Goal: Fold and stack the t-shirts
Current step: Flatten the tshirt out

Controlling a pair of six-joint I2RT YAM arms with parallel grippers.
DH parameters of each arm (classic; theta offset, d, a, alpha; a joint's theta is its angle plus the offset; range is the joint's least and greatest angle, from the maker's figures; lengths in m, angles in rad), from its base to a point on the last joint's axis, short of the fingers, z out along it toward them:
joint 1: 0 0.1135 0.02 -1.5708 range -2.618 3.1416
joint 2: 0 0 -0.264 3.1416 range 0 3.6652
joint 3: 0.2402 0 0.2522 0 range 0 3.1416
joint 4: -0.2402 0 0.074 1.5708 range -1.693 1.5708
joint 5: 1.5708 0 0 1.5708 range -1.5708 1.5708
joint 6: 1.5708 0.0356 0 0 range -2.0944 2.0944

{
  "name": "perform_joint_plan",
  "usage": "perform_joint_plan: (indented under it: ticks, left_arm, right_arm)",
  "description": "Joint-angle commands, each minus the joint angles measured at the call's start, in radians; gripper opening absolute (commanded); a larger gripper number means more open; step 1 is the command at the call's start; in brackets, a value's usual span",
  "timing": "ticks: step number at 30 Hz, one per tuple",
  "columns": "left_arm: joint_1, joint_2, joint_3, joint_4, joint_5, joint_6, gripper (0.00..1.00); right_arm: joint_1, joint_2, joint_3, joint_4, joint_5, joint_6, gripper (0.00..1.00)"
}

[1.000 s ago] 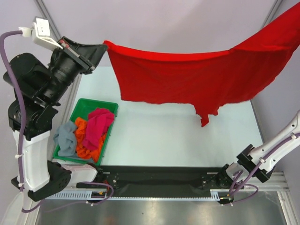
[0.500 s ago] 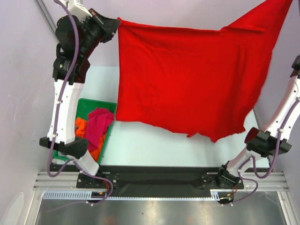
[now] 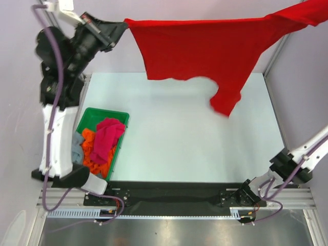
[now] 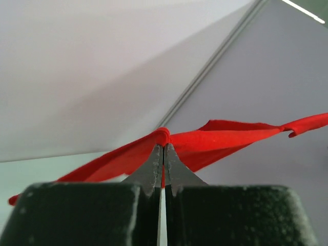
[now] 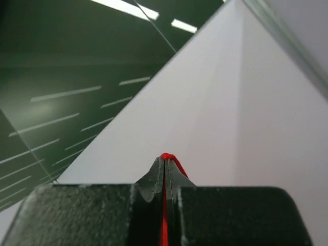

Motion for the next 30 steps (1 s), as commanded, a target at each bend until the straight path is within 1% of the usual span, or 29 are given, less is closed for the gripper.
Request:
perform_joint_plan:
  ticks: [1, 2, 3, 5, 8, 9, 13, 15, 19, 21, 23, 24, 26, 27, 28, 29, 30]
  left_arm:
    - [0.014, -0.209, -0.031, 0.031, 0.03, 0.01, 0.0]
    - [0.013, -0.235, -0.054, 0.014, 0.032, 0.013, 0.0]
    - [0.013, -0.262, -0.065, 0.005, 0.036, 0.019, 0.0]
    - [0.013, -0.331, -0.079, -0.028, 0.041, 0.028, 0.0]
    - [0.013, -0.399, -0.085, -0.069, 0.032, 0.051, 0.0]
    - [0.013, -0.411, -0.085, -0.077, 0.03, 0.067, 0.0]
    - [0.013, -0.448, -0.096, -0.104, 0.018, 0.088, 0.0]
    - [0.013, -0.45, -0.105, -0.129, 0.007, 0.113, 0.0]
    - [0.013, -0.421, -0.129, -0.173, -0.081, 0.145, 0.0]
    - [0.013, -0.404, -0.163, -0.161, -0.109, 0.143, 0.0]
    - [0.013, -0.368, -0.189, -0.121, -0.118, 0.142, 0.0]
    - [0.013, -0.355, -0.2, -0.102, -0.114, 0.136, 0.0]
    - [0.013, -0.315, -0.221, -0.05, -0.123, 0.123, 0.0]
    - [0.013, -0.298, -0.214, -0.042, -0.125, 0.128, 0.0]
    - [0.013, -0.252, -0.199, -0.035, -0.125, 0.133, 0.0]
    - [0.013, -0.229, -0.169, -0.032, -0.123, 0.139, 0.0]
    - [0.013, -0.209, -0.154, -0.034, -0.122, 0.146, 0.0]
  right_arm:
    - [-0.215, -0.145, 0.019, 0.27, -0.074, 0.292, 0.0]
    - [-0.27, -0.154, 0.012, 0.367, -0.083, 0.435, 0.0]
    - [-0.318, -0.165, -0.007, 0.4, -0.088, 0.479, 0.0]
    - [-0.337, -0.192, -0.027, 0.464, -0.088, 0.566, 0.0]
    - [-0.355, -0.226, -0.036, 0.489, -0.074, 0.61, 0.0]
    - [-0.355, -0.226, -0.03, 0.502, -0.068, 0.648, 0.0]
    - [-0.358, -0.212, 0.015, 0.515, -0.004, 0.694, 0.0]
    - [-0.358, -0.212, 0.031, 0.479, 0.015, 0.674, 0.0]
    - [-0.357, -0.218, 0.032, 0.399, 0.029, 0.569, 0.0]
    - [-0.357, -0.223, 0.027, 0.31, 0.02, 0.504, 0.0]
    - [-0.358, -0.217, 0.03, 0.29, 0.027, 0.429, 0.0]
    - [-0.358, -0.199, 0.057, 0.276, 0.032, 0.406, 0.0]
    - [-0.355, -0.185, 0.052, 0.29, 0.047, 0.391, 0.0]
    - [-0.316, -0.185, 0.012, 0.295, 0.055, 0.347, 0.0]
    - [-0.262, -0.182, 0.004, 0.264, 0.079, 0.281, 0.0]
    - [-0.204, -0.173, 0.005, 0.185, 0.095, 0.148, 0.0]
    - [-0.141, -0.154, 0.01, 0.178, 0.099, 0.109, 0.0]
